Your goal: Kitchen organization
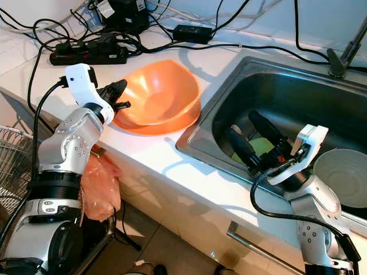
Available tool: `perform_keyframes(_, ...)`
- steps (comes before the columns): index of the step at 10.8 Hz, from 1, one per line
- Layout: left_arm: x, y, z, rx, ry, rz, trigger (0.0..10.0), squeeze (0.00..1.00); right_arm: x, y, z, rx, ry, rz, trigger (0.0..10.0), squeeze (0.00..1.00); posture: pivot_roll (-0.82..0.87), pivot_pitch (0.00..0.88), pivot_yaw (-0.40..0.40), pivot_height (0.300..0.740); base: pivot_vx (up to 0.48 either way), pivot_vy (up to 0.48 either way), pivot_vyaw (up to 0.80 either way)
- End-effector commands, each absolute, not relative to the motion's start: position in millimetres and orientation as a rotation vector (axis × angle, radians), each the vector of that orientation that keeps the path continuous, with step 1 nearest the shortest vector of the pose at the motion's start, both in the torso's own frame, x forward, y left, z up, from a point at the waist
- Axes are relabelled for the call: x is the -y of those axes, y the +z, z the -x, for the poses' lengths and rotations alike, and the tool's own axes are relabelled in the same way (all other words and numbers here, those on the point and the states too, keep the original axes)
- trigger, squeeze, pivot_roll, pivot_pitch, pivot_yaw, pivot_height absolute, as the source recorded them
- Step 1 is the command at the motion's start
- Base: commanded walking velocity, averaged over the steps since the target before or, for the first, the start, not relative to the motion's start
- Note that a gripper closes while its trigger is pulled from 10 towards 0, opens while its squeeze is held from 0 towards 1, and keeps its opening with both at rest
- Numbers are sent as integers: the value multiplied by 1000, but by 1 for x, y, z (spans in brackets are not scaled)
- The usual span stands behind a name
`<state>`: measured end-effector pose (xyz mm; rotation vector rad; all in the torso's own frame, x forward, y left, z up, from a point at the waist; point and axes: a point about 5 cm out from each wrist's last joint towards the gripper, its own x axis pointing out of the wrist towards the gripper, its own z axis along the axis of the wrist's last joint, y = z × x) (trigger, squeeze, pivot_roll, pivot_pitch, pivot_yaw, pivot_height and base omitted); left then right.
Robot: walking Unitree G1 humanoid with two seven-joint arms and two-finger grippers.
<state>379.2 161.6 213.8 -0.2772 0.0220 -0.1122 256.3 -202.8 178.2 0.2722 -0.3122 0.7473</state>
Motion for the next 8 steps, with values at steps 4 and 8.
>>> perform_keyframes(4,-163,215,-379,-21,-79,272,0,0,200,172,-257,288,764,-282,10000,0,16,100,95,740,0,0,0)
perform_keyframes(8,-171,233,-376,112,-61,332,10000,0,201,172,-256,292,768,-282,10000,0,11,89,98,740,0,0,0)
